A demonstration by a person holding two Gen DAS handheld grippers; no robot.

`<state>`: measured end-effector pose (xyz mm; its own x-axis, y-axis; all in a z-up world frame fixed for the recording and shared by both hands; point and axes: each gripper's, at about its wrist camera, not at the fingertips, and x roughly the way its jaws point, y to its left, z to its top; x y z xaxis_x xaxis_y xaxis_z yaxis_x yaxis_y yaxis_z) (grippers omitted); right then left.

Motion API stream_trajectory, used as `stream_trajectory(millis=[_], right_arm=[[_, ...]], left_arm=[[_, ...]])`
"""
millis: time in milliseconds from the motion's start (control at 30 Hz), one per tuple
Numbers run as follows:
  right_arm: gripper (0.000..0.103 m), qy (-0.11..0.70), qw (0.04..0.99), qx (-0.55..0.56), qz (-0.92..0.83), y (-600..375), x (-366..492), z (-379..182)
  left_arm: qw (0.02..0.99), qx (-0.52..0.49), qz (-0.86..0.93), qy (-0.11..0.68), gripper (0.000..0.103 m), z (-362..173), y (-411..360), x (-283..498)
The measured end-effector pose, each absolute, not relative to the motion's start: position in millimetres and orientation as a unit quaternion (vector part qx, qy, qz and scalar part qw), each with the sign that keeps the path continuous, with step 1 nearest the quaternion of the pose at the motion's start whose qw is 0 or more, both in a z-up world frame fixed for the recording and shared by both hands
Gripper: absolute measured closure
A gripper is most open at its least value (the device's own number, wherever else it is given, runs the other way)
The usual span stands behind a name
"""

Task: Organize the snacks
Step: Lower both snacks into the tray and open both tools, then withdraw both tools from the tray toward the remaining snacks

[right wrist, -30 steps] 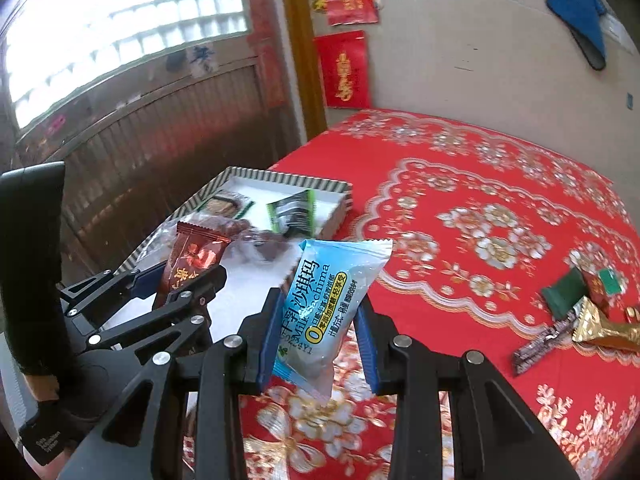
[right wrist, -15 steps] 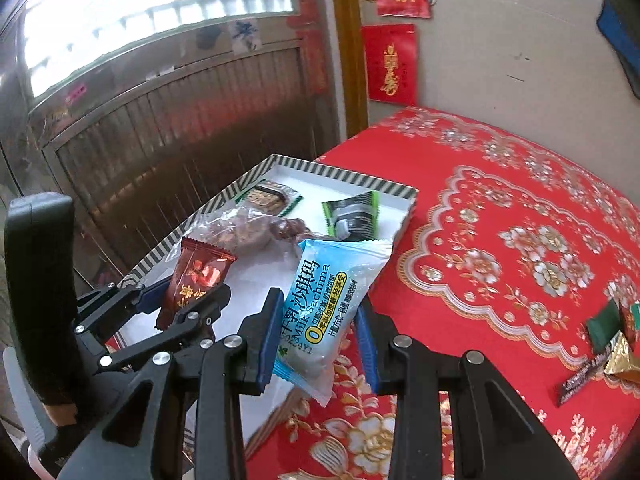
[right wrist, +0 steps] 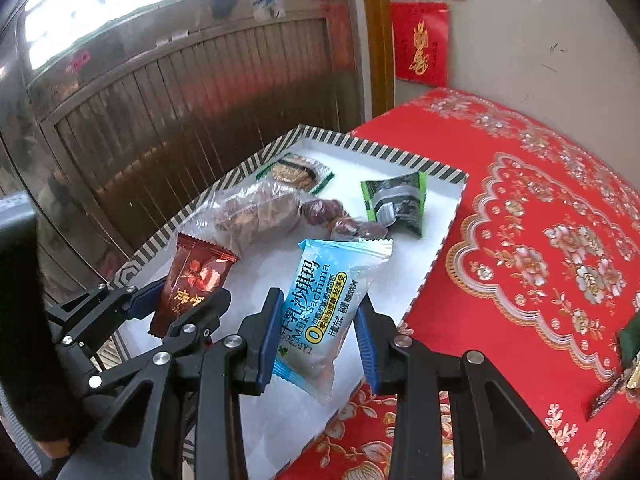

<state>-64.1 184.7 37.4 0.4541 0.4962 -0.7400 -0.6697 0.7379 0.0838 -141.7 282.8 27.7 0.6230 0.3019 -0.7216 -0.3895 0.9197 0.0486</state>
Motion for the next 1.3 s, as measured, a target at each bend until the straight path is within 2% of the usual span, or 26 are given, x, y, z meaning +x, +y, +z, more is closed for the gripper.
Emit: stream_trajectory(millis=[733,767,800,833,867,933,1033,1133,1233,1300], right_arm=[[0.068,0.417,0.833,-0.124,0.342,203,-56,13],[0.066,0.417,0.833,-0.123,0.342,203,-55,13],[0.061,0.415,0.833,-0.122,0.344,203,-55,13],[0.057,0.413,0.834,-0.121,0.346,203,-56,14],[0.048,0.411,0.835,-0.121,0.346,203,-56,14],[0.046,0.407,0.836,-0.119,0.348,202,-56,16],[0.046,0.400,0.840,-0.116,0.349,197,-58,22],[0.046,0.391,0.846,-0.102,0.348,185,-61,32],[0.037,0.375,0.857,-0.085,0.342,164,-64,44],[0.035,0.370,0.865,-0.076,0.331,147,-65,49]], left_arm=[[0.888,-0.053,0.197,0.412,0.065,9,290,-135],[0.888,-0.053,0.198,0.413,0.065,8,290,-135],[0.887,-0.054,0.198,0.414,0.065,8,291,-135],[0.886,-0.054,0.199,0.415,0.063,7,291,-135],[0.885,-0.056,0.200,0.417,0.059,7,291,-135],[0.885,-0.060,0.201,0.417,0.035,7,292,-135],[0.887,-0.055,0.206,0.409,0.033,12,291,-138],[0.891,-0.059,0.200,0.402,0.025,19,289,-141],[0.900,-0.055,0.200,0.384,0.020,31,281,-147],[0.904,-0.053,0.196,0.377,0.018,37,275,-147]])
